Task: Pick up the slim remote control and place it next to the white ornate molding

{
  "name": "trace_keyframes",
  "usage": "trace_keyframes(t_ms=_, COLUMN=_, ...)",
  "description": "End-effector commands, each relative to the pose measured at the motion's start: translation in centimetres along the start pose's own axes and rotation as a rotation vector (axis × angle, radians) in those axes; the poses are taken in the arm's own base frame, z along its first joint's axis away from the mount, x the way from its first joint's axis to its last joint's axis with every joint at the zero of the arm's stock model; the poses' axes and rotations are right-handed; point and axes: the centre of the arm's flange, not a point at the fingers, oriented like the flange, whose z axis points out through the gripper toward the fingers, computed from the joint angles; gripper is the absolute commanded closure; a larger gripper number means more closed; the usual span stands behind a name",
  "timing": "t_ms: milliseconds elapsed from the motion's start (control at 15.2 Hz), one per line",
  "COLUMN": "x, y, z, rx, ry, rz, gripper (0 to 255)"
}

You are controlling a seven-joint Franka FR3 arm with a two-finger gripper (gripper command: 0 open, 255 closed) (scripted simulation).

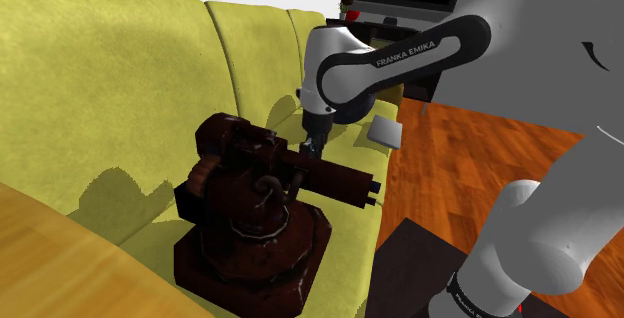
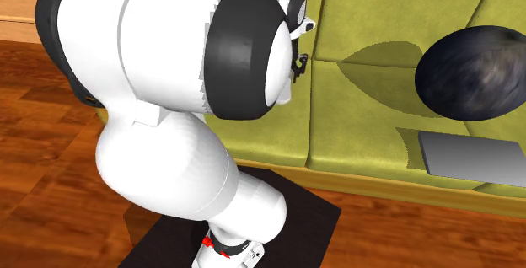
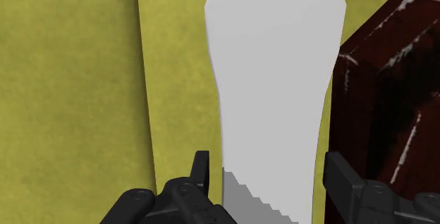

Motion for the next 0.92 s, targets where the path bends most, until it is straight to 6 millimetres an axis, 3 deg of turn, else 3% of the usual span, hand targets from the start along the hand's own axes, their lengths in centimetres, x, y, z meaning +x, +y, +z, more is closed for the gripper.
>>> trace_keyframes(t_ms=0, x=-0.3, y=2.0, z=-0.1, rx=0.0, ry=0.0, rz=0.0, gripper=255)
trace_keyframes(t_ms=858, x=-3.2, y=19.0, z=0.3, rx=0.0, ry=0.0, rz=0.0, gripper=255)
